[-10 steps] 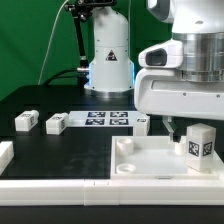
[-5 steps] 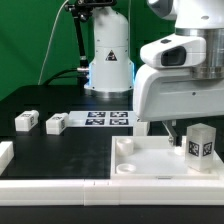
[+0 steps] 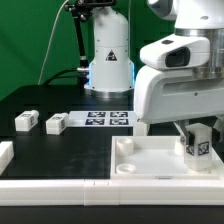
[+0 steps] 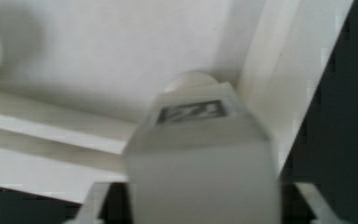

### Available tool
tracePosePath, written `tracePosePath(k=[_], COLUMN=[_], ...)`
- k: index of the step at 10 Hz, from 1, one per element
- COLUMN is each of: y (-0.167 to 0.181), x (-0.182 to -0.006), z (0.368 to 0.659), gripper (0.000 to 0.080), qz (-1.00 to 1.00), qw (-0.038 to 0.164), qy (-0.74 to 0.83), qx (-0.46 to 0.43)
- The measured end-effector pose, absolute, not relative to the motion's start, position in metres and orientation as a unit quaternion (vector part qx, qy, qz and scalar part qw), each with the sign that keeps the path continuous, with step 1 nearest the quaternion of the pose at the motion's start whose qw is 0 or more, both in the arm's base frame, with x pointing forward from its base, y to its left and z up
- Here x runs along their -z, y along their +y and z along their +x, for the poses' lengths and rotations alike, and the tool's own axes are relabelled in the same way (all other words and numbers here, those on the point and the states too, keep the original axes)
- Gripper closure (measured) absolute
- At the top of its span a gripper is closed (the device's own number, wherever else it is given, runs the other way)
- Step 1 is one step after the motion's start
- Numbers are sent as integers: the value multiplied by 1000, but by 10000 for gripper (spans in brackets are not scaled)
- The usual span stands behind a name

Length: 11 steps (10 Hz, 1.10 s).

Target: Assemble one leg

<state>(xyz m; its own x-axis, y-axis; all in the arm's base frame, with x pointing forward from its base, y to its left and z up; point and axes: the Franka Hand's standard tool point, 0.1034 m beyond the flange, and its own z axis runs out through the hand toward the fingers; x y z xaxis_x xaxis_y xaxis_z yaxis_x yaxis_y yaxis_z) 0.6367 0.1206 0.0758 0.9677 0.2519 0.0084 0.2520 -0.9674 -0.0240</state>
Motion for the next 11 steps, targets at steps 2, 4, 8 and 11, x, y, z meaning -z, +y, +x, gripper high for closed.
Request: tracePosePath(k=[2,4,8,11], y=[122,121,114,112], x=[-75,-75,-73,-75], z=[636,635,635,635], gripper=[509,509,509,509], qz=[-999,-995,-933,-878], qw=[17,17,36,44], qy=[-41,103,358,477], qx=[1,0,3,-18])
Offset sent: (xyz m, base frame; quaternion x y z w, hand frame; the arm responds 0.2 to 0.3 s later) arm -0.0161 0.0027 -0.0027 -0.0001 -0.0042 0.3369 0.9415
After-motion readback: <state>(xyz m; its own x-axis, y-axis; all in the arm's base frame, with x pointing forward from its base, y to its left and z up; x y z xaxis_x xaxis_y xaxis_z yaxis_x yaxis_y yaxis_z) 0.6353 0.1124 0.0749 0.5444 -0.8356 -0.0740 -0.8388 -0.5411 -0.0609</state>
